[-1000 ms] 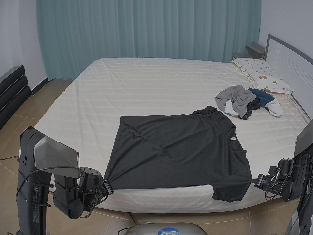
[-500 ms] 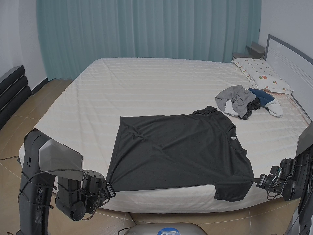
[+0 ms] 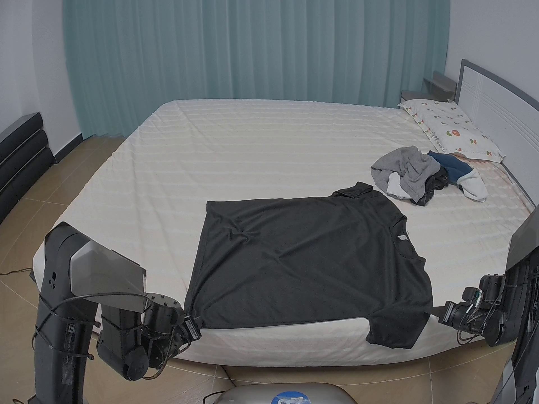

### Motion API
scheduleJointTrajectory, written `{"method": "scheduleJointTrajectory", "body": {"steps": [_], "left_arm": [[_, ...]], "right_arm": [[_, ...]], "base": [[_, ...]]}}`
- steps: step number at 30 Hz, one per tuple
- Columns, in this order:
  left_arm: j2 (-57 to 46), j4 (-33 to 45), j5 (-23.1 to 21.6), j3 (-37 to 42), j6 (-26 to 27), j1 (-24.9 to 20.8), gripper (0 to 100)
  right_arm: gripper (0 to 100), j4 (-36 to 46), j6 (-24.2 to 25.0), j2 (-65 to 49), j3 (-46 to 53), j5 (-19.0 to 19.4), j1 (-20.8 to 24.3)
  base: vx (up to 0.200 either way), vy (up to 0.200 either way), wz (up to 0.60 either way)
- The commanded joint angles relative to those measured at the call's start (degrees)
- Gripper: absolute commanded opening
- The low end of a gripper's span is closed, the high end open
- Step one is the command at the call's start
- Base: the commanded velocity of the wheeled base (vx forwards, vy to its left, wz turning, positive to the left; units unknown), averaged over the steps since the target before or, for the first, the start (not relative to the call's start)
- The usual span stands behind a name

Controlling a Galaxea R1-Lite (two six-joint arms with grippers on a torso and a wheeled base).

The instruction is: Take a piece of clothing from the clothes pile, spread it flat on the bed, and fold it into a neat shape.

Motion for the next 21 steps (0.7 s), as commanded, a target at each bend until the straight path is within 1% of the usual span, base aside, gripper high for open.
{"method": "scheduleJointTrajectory", "body": {"steps": [1,6,8,9,11,12,13,15,16,18,20,21], "left_arm": [[-0.5,-0.1,0.0,-0.2,-0.1,0.5,100],[-2.8,-0.1,-0.8,-0.6,-1.0,1.8,100],[-3.2,-0.1,-1.0,-0.6,-1.4,2.0,100],[-4.0,-0.1,-2.5,-0.8,-2.7,2.7,100],[-4.5,-0.1,-5.8,-0.9,-4.0,3.5,100],[-4.7,-0.1,-6.6,-0.9,-4.3,3.7,100],[-4.8,-0.1,-9.1,-0.9,-5.6,4.3,100],[-4.8,-0.1,-10.0,-0.9,-6.0,4.7,100],[-4.4,-0.1,-10.9,-1.0,-6.4,4.9,100],[-4.2,-0.1,-10.9,-1.6,-6.4,4.9,100],[-4.1,-0.1,-10.9,-2.3,-6.4,4.9,100],[-4.1,-0.1,-10.9,-2.4,-6.4,4.9,100]], "right_arm": [[100,-0.4,1.9,-0.9,-0.8,2.9,-0.5],[100,-0.4,8.5,-3.1,-3.4,4.9,-0.5],[100,-0.4,9.4,-3.1,-4.2,5.0,-0.4],[100,0.2,10.5,-3.1,-5.7,4.7,0.2],[100,0.8,10.5,-3.1,-6.4,4.6,1.7],[100,1.1,10.5,-3.1,-6.5,4.5,2.3],[100,1.7,10.5,-3.3,-7.0,4.1,4.4],[100,2.1,10.4,-3.6,-7.4,4.1,4.9],[100,3.7,10.2,-4.8,-9.4,4.1,4.9],[100,7.5,10.1,-5.4,-12.8,4.1,4.3],[100,13.1,10.1,-5.5,-16.7,4.1,3.5],[100,17.3,10.1,-5.4,-19.6,4.1,2.9]], "base": [[0.0,0.0,0.0],[0.0,0.0,0.0],[0.0,0.0,0.0],[0.0,0.0,0.0],[0.0,0.0,0.0],[0.0,0.0,0.0],[0.0,0.0,0.0],[0.0,0.0,0.0],[0.0,0.0,0.0],[0.0,0.0,0.0],[0.0,0.0,0.0],[0.0,0.0,0.0]]}}
